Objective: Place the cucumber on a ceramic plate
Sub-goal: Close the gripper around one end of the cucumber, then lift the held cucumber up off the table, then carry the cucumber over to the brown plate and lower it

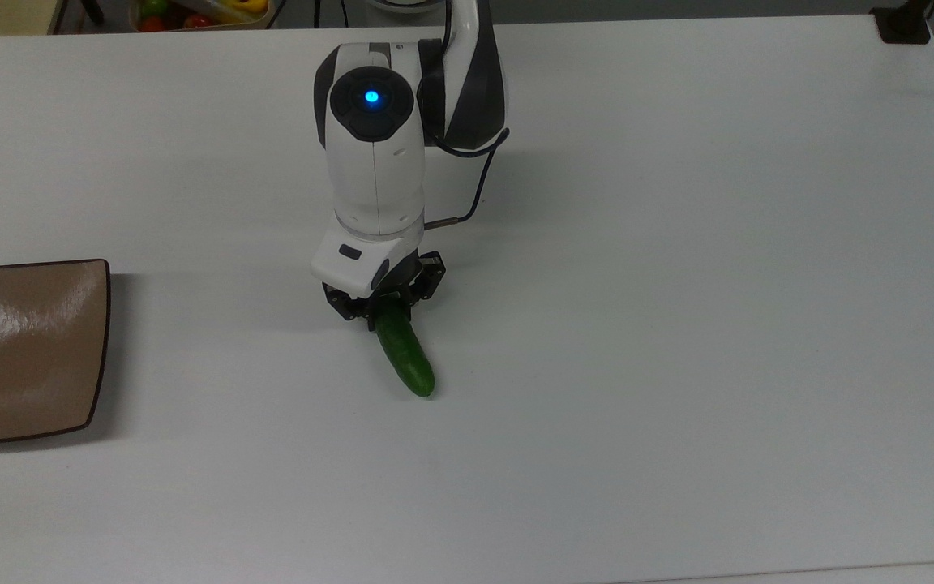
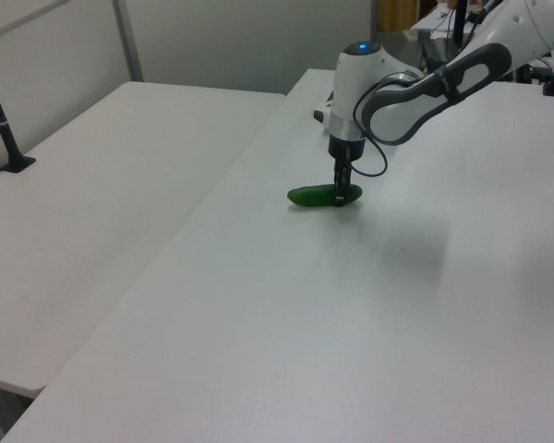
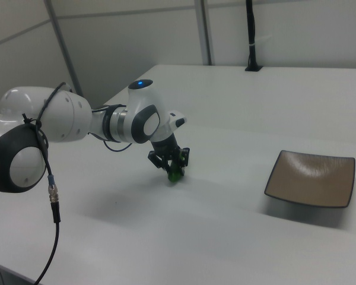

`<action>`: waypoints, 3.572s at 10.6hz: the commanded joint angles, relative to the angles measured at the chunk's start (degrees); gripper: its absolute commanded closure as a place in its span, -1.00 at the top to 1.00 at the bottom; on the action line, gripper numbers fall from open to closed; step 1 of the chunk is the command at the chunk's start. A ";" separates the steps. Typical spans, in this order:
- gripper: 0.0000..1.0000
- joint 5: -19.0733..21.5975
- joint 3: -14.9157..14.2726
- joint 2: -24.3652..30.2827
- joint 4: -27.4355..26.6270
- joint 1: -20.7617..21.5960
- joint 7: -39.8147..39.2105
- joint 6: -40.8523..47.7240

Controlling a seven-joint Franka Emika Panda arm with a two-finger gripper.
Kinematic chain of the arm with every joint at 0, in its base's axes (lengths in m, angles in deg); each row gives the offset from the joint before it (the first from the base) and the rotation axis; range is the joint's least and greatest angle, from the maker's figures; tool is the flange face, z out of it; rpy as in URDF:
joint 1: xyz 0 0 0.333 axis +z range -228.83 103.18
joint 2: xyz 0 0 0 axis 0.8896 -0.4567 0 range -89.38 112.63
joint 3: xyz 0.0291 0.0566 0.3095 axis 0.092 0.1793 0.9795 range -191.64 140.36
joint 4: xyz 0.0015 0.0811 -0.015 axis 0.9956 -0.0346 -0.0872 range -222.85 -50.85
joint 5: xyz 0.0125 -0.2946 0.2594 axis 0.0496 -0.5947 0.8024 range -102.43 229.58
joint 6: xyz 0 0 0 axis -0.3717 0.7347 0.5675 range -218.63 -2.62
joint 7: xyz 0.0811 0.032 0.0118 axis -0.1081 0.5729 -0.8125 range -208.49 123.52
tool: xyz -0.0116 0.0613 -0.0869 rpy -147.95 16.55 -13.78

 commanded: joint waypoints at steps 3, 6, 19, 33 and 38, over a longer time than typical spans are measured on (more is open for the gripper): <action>-0.72 -0.19 0.27 5.74 0.18 0.01 1.61 2.14; -0.72 1.64 -0.08 12.77 0.17 -0.34 1.70 11.36; -0.70 8.51 -1.05 29.15 -1.06 -11.32 -0.83 29.49; -0.70 7.72 -7.81 2.27 1.92 -21.44 -18.16 -24.18; -0.47 7.72 -10.45 -7.85 8.87 -21.52 -18.34 -28.86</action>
